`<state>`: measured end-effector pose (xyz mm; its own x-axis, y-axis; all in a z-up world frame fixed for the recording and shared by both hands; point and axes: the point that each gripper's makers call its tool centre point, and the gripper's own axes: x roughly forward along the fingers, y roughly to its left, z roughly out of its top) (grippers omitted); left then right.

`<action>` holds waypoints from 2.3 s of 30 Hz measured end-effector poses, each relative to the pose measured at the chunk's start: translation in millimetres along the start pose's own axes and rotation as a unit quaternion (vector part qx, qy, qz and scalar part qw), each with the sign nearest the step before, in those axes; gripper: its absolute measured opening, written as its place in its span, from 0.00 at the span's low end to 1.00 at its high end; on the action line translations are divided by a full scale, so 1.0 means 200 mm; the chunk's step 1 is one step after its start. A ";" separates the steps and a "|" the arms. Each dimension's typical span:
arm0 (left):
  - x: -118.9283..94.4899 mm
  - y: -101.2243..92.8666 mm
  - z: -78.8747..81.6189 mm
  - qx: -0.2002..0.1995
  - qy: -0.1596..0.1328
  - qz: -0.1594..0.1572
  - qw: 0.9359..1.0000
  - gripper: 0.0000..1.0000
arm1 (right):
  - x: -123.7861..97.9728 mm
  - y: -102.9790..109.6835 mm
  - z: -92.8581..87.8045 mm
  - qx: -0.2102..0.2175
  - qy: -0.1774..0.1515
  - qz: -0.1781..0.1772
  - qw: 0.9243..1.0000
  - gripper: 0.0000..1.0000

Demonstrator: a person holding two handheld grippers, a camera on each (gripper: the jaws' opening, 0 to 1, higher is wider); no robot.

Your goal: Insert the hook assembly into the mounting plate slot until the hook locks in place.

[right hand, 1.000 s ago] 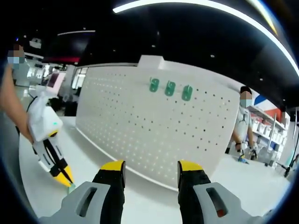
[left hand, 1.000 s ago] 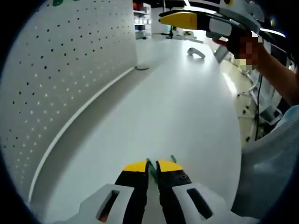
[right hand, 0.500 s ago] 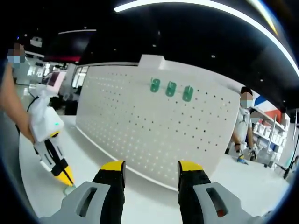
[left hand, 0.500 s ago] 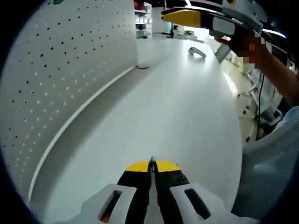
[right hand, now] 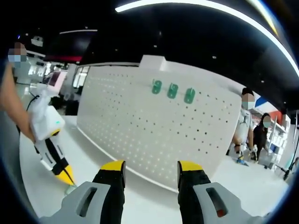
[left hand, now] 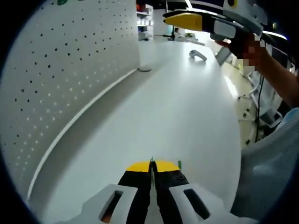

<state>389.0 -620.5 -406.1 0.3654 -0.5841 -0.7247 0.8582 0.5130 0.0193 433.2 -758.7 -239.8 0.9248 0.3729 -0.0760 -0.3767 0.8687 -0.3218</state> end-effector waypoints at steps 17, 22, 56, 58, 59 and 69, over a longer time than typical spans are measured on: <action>-0.13 0.12 0.11 -0.040 -0.064 0.032 0.997 0.02 | 0.02 0.06 0.08 -0.007 -0.013 0.017 1.000 0.44; -0.18 0.16 0.17 -0.054 -0.092 0.041 0.993 0.02 | 0.04 0.08 0.09 -0.009 -0.013 0.023 1.000 0.44; -0.55 0.31 0.42 -0.116 -0.255 0.086 0.956 0.02 | 0.15 0.41 0.26 -0.020 -0.024 0.102 0.994 0.43; -0.56 0.32 0.42 -0.123 -0.262 0.087 0.953 0.02 | 0.14 0.42 0.26 -0.014 -0.025 0.106 0.994 0.43; -0.57 0.32 0.43 -0.127 -0.265 0.086 0.952 0.02 | 0.14 0.43 0.27 -0.008 -0.026 0.109 0.994 0.43; -0.61 0.32 0.47 -0.150 -0.293 0.078 0.941 0.02 | 0.15 0.50 0.26 0.009 -0.019 0.129 0.991 0.39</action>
<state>433.0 -576.2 -252.2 0.6901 -0.6887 -0.2225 0.6695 0.7242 -0.1653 420.9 -643.3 -224.3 0.7955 0.5946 -0.1169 -0.6009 0.7491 -0.2789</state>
